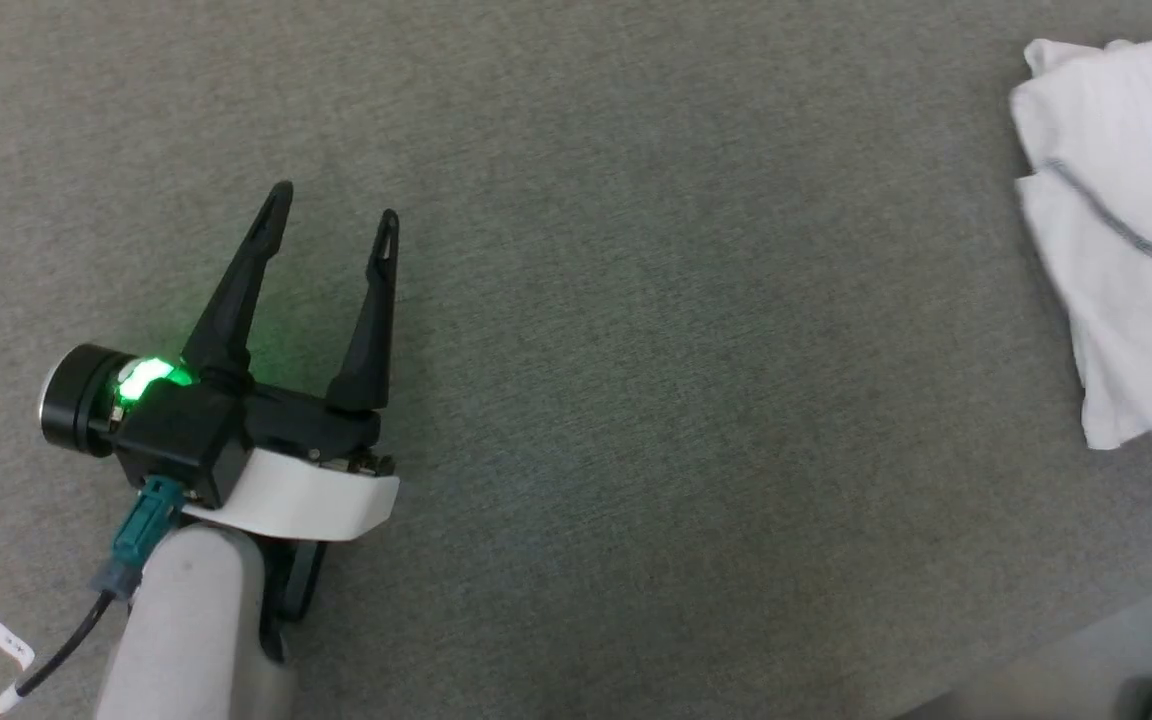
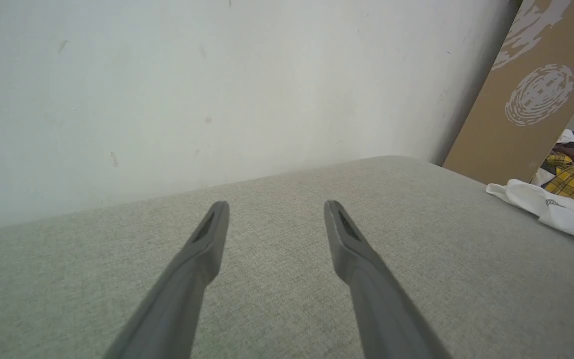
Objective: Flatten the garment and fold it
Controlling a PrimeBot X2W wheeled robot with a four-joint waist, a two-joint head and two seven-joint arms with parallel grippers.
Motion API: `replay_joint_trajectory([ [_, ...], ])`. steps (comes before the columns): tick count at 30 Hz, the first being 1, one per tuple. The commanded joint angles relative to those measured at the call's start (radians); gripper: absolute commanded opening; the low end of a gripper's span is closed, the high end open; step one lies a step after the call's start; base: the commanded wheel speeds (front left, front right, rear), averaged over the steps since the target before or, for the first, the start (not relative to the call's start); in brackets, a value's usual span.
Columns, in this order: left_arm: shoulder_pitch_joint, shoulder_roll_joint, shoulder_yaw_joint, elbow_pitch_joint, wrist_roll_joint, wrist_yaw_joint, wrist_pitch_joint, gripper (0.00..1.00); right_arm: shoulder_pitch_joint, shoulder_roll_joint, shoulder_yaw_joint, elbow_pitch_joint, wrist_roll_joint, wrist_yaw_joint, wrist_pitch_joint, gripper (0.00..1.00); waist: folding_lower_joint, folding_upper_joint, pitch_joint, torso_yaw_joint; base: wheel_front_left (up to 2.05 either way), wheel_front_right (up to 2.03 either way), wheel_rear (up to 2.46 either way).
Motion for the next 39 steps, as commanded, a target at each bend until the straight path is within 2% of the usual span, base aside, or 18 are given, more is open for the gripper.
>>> replay_joint_trajectory([
  [1,-0.009,0.002,0.003,0.017,-0.01,0.007,-0.018,1.0,-0.022,-0.008,-0.036,0.064,-0.048,-0.002,-0.071,1.0,-0.0003,-0.0001,-0.032,0.025,0.0,0.0,0.0],
  [5,0.025,-0.013,0.009,0.056,-0.027,0.02,-0.034,1.0,0.016,-0.016,-0.071,0.06,-0.091,-0.002,-0.101,1.0,-0.0003,-0.0001,-0.111,0.047,0.0,0.0,0.0],
  [11,0.103,-0.045,0.022,0.106,-0.058,0.044,-0.046,1.0,0.205,0.018,-0.079,-0.173,-0.109,-0.002,-0.103,1.0,-0.0003,-0.0001,-0.243,0.105,0.0,0.0,0.0],
  [15,0.155,-0.063,0.035,0.119,-0.076,0.06,-0.048,1.0,0.348,0.086,-0.074,-0.339,-0.109,-0.002,-0.103,1.0,-0.0003,-0.0001,-0.313,0.161,0.0,0.0,0.0],
  [19,0.204,-0.076,0.049,0.127,-0.088,0.07,-0.049,1.0,0.475,0.181,-0.071,-0.498,-0.113,-0.002,-0.103,1.0,-0.0003,-0.0001,-0.366,0.224,0.0,0.0,0.0],
  [25,0.264,-0.077,0.086,0.146,-0.089,0.078,-0.049,1.0,0.586,0.302,-0.046,-0.702,-0.126,-0.002,-0.042,1.0,-0.0003,-0.0001,-0.42,0.296,0.0,0.0,0.0],
  [31,0.324,-0.048,0.143,0.177,-0.089,0.079,-0.049,1.0,0.668,0.398,-0.015,-0.87,-0.147,-0.002,0.003,1.0,-0.0003,-0.0001,-0.476,0.332,0.0,0.0,0.0],
  [39,0.405,-0.008,0.197,0.198,-0.108,0.06,-0.049,1.0,0.795,0.473,-0.052,-0.994,-0.193,-0.002,0.033,1.0,-0.0003,-0.0001,-0.541,0.349,0.0,0.0,0.0],
])
